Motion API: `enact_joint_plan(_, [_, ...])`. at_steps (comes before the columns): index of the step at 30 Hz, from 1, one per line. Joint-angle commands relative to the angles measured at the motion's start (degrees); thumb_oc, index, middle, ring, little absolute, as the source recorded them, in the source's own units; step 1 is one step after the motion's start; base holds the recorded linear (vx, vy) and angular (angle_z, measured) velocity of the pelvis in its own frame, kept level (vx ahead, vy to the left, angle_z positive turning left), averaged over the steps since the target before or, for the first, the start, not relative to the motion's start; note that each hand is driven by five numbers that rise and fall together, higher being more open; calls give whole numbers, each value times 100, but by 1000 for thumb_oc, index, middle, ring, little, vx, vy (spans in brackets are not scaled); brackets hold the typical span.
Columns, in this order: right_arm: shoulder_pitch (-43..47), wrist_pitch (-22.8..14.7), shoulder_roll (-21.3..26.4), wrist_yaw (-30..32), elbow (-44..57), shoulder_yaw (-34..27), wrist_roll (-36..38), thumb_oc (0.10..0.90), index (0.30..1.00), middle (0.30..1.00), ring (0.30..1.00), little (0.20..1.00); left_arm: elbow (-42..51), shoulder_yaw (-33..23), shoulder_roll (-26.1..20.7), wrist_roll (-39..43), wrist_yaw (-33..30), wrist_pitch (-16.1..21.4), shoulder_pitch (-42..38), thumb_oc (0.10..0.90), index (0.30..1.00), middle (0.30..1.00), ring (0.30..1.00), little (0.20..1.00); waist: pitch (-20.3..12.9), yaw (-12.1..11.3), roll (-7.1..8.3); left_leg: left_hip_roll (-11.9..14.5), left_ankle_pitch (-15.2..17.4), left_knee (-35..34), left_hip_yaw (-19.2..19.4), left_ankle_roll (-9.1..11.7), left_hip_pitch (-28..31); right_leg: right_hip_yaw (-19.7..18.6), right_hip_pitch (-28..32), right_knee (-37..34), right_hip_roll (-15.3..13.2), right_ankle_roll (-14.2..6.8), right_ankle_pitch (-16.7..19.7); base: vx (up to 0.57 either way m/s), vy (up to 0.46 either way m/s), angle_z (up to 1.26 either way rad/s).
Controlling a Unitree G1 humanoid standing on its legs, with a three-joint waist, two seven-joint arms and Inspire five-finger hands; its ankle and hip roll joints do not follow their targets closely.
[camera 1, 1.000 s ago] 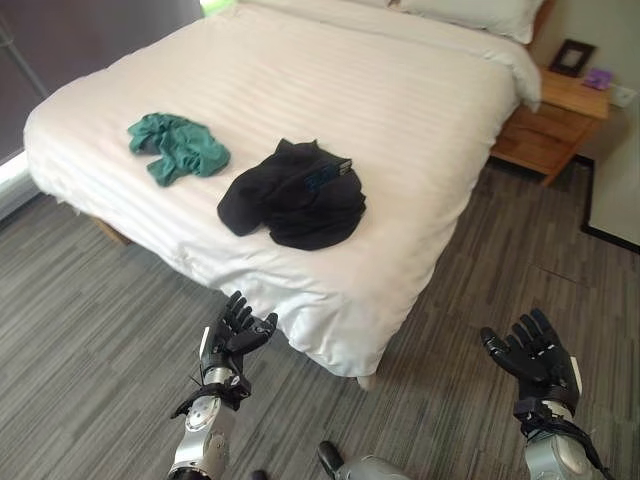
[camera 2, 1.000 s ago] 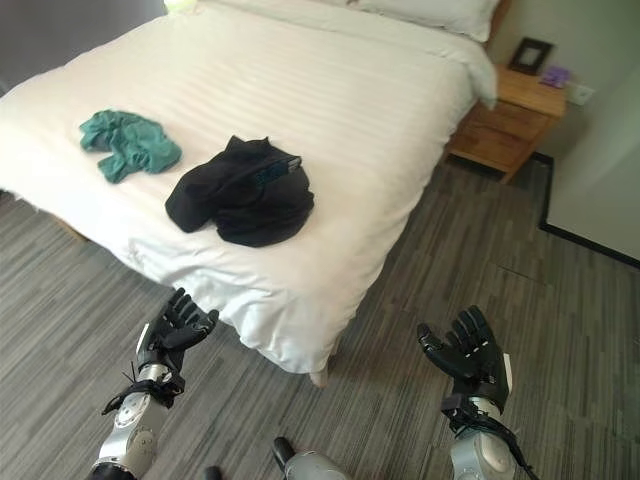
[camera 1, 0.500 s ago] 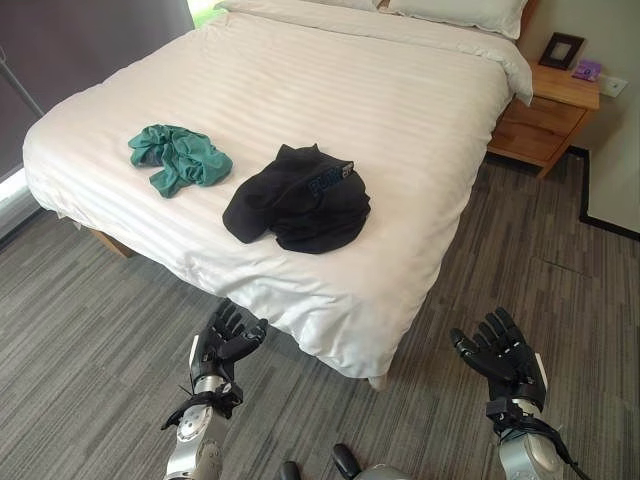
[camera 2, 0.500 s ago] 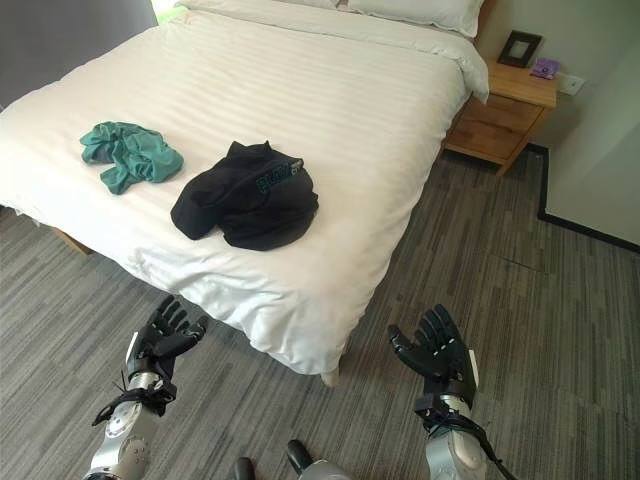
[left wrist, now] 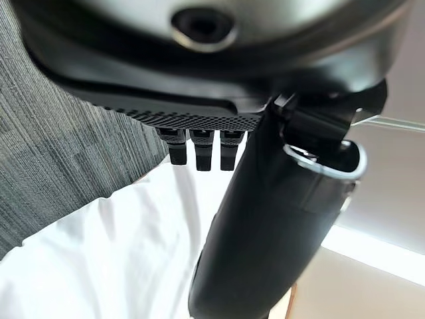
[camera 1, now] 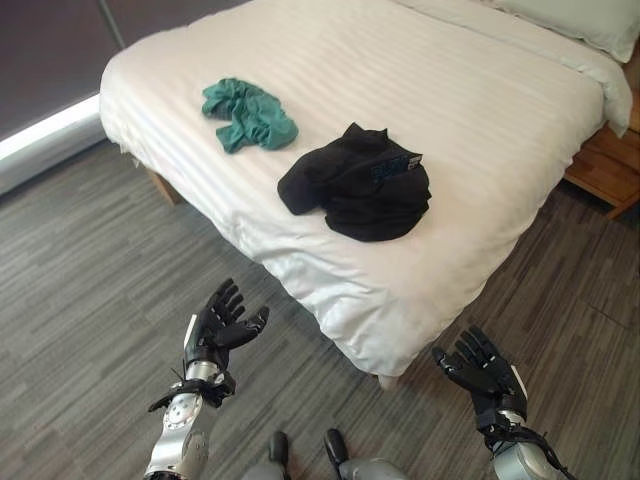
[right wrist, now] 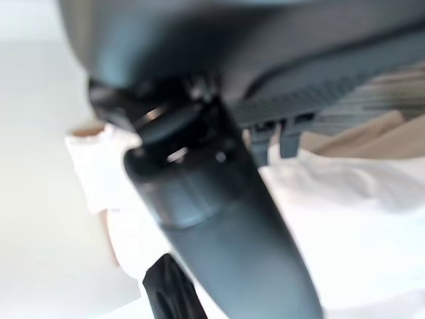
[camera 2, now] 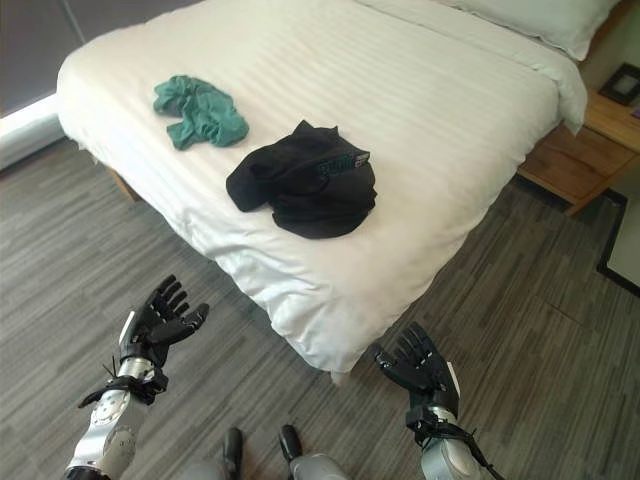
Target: Pick up bed clothes into laundry basket.
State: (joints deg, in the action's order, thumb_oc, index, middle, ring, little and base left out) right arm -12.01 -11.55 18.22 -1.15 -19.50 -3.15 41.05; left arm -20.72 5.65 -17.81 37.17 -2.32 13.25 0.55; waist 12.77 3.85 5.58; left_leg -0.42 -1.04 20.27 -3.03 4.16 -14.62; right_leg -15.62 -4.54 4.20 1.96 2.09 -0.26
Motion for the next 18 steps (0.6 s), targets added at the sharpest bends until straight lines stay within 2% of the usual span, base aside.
enact_joint_plan(1, [-19,-628,287,-1,827,-622,168,800,900,900,900,900,489,-263,-211,94,-23,573,-220,800,900,900,900,900,-350,52,-104,1596,-727,-870,359,27,104,110,301,-10,-648,-816,-345,154,238,-5])
enact_joint_plan(2, [-24,-627,286,2,830,-621,165,800,900,900,900,900,487,-261,-211,94,-22,575,-217,800,900,900,900,900,-325,18,-79,1587,-767,-972,418,28,212,75,338,-19,-667,-816,-346,228,385,-18])
enact_joint_plan(3, [-4,-647,401,73,794,-603,-21,800,900,900,900,900,451,-280,-229,90,-95,615,-226,800,900,900,900,900,-380,4,-115,1786,-921,-1449,494,132,175,38,367,-84,-804,-899,-387,255,423,-15])
enact_joint_plan(4, [4,-632,533,99,729,-635,-74,800,900,900,900,900,377,-370,-222,124,-109,652,-219,800,900,900,900,900,-468,27,-219,2058,-1171,-2023,562,315,191,-78,444,-110,-998,-1011,-489,254,425,-18])
enact_joint_plan(5, [4,-633,539,97,726,-633,-71,800,900,900,900,900,375,-372,-218,125,-108,655,-217,800,900,900,900,900,-465,23,-215,2052,-1196,-2076,584,318,234,-84,455,-112,-1005,-1010,-494,299,450,-6])
enact_joint_plan(7, [72,-660,665,105,681,-710,-40,800,900,900,900,900,366,-530,-311,-29,-175,752,-195,800,900,900,900,900,-587,-31,-339,2205,-1252,-2527,539,494,89,-187,643,-152,-1314,-1157,-608,427,533,-14])
enact_joint_plan(8, [164,-674,727,133,631,-763,31,800,900,900,900,900,317,-644,-365,-16,-206,856,-212,800,900,900,900,900,-703,-63,-409,2306,-1323,-2527,487,637,6,-233,821,-161,-1626,-1255,-673,441,530,-16])
enact_joint_plan(9, [168,-675,729,132,627,-760,34,800,900,900,900,900,312,-645,-365,-15,-204,859,-214,800,900,900,900,900,-701,-56,-398,2292,-1317,-2527,490,637,13,-226,834,-170,-1643,-1257,-678,456,548,-22])
enact_joint_plan(12, [357,-701,748,209,712,-816,106,800,900,900,900,900,296,-722,-466,96,-278,969,-336,800,900,900,900,900,-879,-82,-477,2370,-1392,-2455,479,819,109,-330,1001,-375,-2186,-1457,-525,420,636,-39])
enact_joint_plan(13, [415,-724,763,236,800,-896,95,800,900,900,900,900,308,-728,-550,86,-317,1008,-410,800,900,900,900,900,-885,-44,-437,2414,-1224,-2051,468,884,34,-377,972,-482,-2502,-1562,-271,565,976,-50])
enact_joint_plan(14, [330,-618,722,227,858,-976,-75,800,900,900,900,900,272,-576,-642,106,-216,936,-541,800,900,900,900,900,-958,138,-417,2214,-474,-1296,879,744,123,-304,843,-524,-2970,-1668,514,550,986,-34])
enact_joint_plan(15, [364,-626,721,257,828,-974,-175,800,900,900,900,900,246,-477,-673,136,-196,933,-671,800,900,900,900,900,-940,170,-410,2080,-156,-847,920,667,-27,-352,673,-480,-3117,-1620,1236,423,731,-23])
enact_joint_plan(16, [364,-626,721,257,828,-975,-175,800,900,900,900,900,245,-476,-674,137,-196,933,-672,800,900,900,900,900,-950,166,-413,2084,-152,-838,921,666,-42,-358,658,-480,-3115,-1620,1239,247,435,-31])
enact_joint_plan(17, [453,-647,661,315,729,-899,-115,800,900,900,900,900,263,-386,-797,206,-174,915,-751,800,900,900,900,900,-898,193,-434,1940,104,-701,852,579,-27,-430,394,-280,-3098,-1498,1890,201,372,-34])
enact_joint_plan(18, [492,-657,505,304,678,-808,66,800,900,900,900,900,287,-270,-896,223,-149,893,-828,800,900,900,900,900,-804,250,-496,1810,183,-696,810,434,6,-517,182,117,-2928,-1407,2056,316,600,-34])
